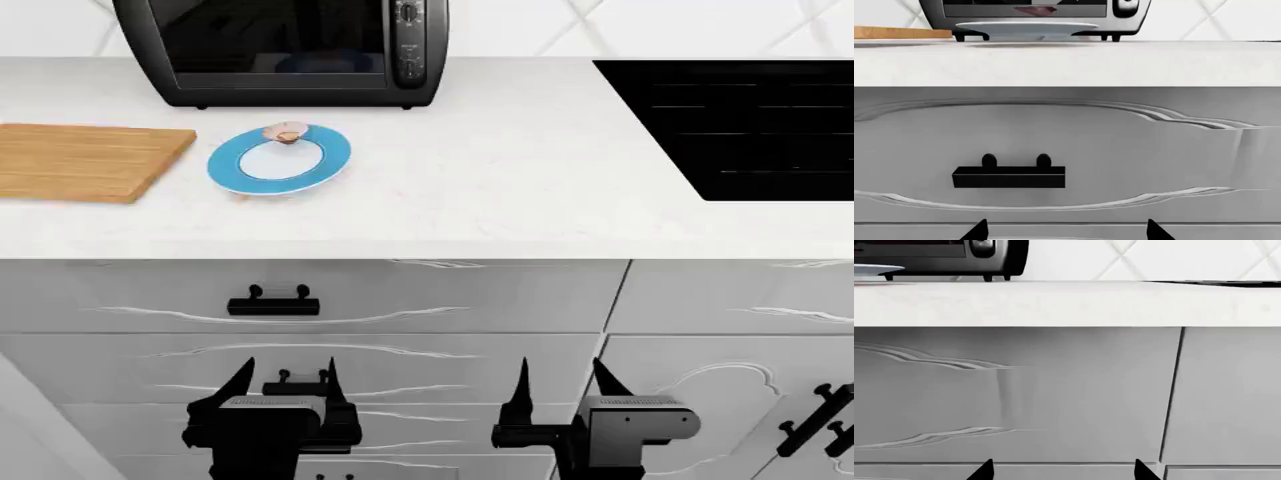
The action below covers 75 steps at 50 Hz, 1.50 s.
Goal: Pick the scallop from the plate and place it on the cutting board. Then pick the condiment bottle from the cabinet and place it next to the cutting board.
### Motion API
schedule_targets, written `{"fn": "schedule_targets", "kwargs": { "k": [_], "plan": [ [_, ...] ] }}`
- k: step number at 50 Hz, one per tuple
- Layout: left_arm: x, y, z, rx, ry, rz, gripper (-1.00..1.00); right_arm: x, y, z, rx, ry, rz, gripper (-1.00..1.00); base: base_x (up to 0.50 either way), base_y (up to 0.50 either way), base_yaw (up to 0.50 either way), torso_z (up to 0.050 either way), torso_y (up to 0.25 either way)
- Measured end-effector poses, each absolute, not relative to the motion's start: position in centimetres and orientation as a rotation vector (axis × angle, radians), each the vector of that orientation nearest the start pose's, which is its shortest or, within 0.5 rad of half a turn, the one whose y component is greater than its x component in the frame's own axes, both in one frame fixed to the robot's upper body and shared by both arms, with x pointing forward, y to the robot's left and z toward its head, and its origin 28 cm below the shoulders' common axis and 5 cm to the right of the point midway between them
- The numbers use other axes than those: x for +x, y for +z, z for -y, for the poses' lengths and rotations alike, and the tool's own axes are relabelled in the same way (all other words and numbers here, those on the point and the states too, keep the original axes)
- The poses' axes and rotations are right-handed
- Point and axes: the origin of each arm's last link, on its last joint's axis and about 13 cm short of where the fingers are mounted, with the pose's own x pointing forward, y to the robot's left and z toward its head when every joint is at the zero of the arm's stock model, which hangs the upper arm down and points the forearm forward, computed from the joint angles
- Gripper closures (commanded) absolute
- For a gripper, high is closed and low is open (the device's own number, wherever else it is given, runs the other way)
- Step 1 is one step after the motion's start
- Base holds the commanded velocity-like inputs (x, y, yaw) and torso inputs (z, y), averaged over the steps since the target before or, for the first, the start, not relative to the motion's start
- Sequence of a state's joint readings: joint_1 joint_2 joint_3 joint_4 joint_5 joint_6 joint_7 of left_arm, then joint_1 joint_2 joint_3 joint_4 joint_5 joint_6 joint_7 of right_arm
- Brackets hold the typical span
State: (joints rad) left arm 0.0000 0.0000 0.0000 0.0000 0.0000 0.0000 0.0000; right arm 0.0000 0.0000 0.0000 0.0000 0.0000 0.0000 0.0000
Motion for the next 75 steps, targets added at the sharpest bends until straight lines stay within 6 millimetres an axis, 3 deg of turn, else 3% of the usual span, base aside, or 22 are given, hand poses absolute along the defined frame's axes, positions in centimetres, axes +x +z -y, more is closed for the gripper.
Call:
{"fn": "schedule_targets", "kwargs": {
  "k": [14, 36, 58, 75],
  "plan": [
    [20.9, 1.2, -20.5, -0.003, -0.021, 0.024, -1.00, 21.0, 1.1, 9.5, -0.002, 0.009, -0.005, -1.00, 0.00, 0.00, 0.00, 0.002, 0.001],
    [20.8, 2.0, -21.1, -0.033, -0.092, 0.098, -1.00, 21.0, 2.1, 9.7, -0.025, 0.023, 0.024, -1.00, 0.00, 0.00, 0.00, 0.046, 0.073],
    [22.1, 6.6, -22.8, -0.028, -0.075, 0.245, -1.00, 22.2, 6.9, 10.8, -0.081, 0.021, 0.123, -1.00, 0.00, 0.00, 0.00, 0.046, 0.074],
    [23.3, 10.7, -24.2, -0.050, -0.093, 0.308, -1.00, 23.3, 12.2, 12.1, -0.097, 0.006, 0.181, -1.00, 0.00, 0.00, 0.00, 0.045, 0.073]
  ]
}}
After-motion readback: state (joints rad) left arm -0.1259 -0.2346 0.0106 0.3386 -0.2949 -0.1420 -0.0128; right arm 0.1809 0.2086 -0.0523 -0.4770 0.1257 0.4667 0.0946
